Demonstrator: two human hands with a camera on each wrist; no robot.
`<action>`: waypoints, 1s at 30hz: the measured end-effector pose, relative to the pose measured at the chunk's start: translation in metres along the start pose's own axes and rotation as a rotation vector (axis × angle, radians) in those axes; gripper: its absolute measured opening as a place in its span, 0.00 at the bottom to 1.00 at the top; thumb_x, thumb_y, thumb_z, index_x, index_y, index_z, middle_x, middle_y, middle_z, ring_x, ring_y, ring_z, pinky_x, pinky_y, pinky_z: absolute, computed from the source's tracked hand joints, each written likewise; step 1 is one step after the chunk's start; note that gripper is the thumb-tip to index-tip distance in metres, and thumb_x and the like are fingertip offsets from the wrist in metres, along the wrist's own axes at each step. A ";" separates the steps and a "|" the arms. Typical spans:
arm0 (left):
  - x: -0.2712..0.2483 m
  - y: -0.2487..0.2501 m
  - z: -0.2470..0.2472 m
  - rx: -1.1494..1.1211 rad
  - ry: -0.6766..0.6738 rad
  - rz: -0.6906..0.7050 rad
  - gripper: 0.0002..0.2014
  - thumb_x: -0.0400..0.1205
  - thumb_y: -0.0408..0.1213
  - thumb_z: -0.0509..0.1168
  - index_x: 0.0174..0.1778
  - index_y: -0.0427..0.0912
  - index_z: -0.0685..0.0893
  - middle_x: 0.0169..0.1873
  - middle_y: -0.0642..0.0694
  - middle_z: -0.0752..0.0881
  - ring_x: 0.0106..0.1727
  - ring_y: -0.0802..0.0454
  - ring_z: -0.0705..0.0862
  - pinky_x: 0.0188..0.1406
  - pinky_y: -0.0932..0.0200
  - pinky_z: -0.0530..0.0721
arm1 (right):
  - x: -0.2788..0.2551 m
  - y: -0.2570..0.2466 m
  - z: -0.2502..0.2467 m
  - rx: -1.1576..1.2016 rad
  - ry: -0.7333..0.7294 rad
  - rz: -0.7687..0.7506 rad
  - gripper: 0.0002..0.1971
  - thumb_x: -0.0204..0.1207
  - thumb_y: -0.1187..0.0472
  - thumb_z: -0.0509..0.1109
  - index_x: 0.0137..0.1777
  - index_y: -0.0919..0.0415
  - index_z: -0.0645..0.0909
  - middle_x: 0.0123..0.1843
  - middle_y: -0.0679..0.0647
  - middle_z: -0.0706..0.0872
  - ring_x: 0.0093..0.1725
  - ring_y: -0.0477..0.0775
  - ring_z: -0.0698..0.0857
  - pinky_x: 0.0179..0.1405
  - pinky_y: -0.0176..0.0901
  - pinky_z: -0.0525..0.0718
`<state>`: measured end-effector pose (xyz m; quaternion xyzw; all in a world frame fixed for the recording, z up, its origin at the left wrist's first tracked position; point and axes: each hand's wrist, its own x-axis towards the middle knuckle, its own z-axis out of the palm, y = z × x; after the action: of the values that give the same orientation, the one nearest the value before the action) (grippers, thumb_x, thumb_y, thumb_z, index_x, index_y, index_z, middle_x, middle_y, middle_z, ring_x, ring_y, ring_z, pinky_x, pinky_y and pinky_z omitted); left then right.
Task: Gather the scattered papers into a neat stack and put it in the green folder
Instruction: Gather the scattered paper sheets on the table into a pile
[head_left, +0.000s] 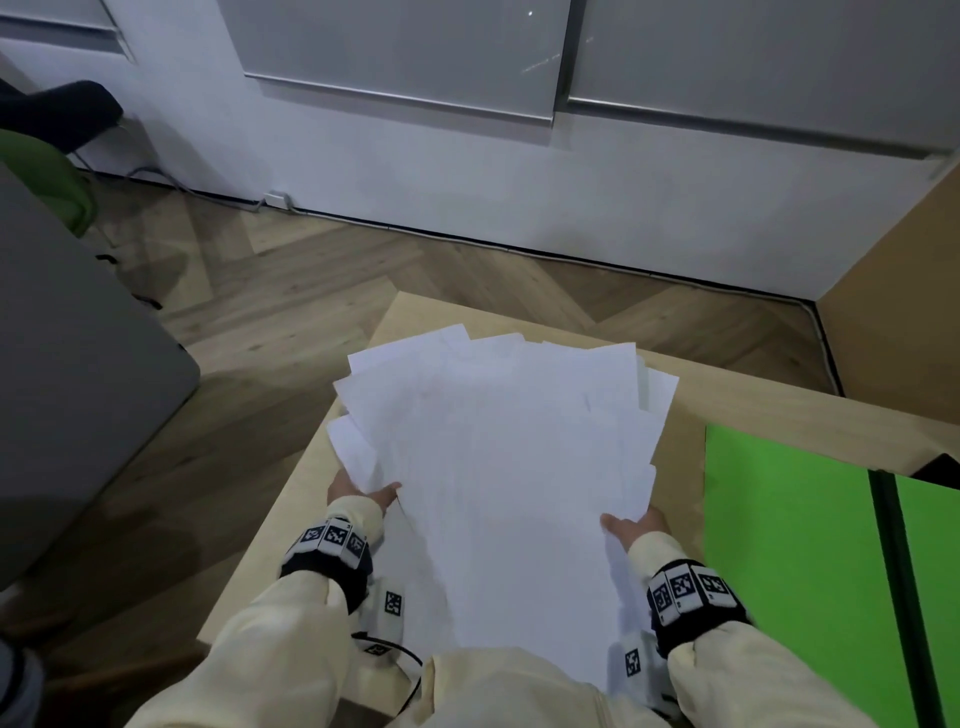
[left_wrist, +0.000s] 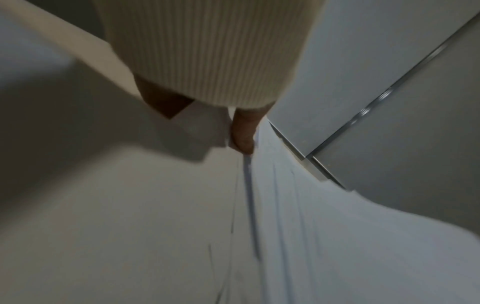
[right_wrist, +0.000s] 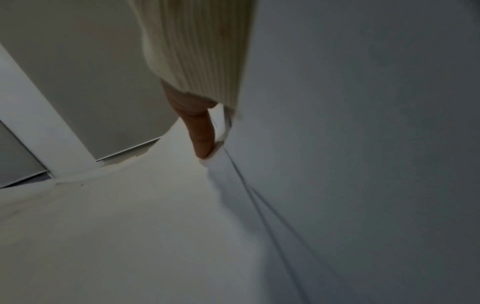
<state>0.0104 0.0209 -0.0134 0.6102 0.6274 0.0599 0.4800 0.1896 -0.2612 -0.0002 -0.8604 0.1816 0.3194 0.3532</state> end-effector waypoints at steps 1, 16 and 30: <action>0.001 -0.002 -0.002 0.003 0.004 -0.020 0.40 0.64 0.37 0.80 0.71 0.35 0.73 0.68 0.35 0.80 0.68 0.35 0.79 0.70 0.45 0.77 | 0.002 0.003 -0.002 0.011 0.021 -0.012 0.34 0.74 0.66 0.71 0.77 0.73 0.61 0.78 0.66 0.70 0.76 0.66 0.71 0.75 0.51 0.68; -0.016 0.035 0.036 0.183 -0.219 0.028 0.27 0.77 0.35 0.68 0.70 0.29 0.73 0.68 0.32 0.79 0.69 0.34 0.78 0.66 0.48 0.77 | 0.000 0.007 -0.018 -0.036 -0.026 0.036 0.47 0.69 0.51 0.77 0.79 0.73 0.56 0.79 0.66 0.66 0.78 0.65 0.68 0.74 0.51 0.68; -0.030 0.031 0.045 0.010 -0.179 0.012 0.33 0.68 0.32 0.76 0.69 0.35 0.75 0.64 0.36 0.83 0.65 0.39 0.83 0.68 0.51 0.79 | -0.008 -0.007 0.003 0.176 0.038 -0.109 0.25 0.69 0.63 0.76 0.64 0.74 0.76 0.58 0.63 0.85 0.53 0.62 0.84 0.56 0.47 0.79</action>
<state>0.0565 -0.0189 -0.0012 0.6194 0.5787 0.0050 0.5305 0.1868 -0.2535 0.0070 -0.8406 0.1687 0.2660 0.4407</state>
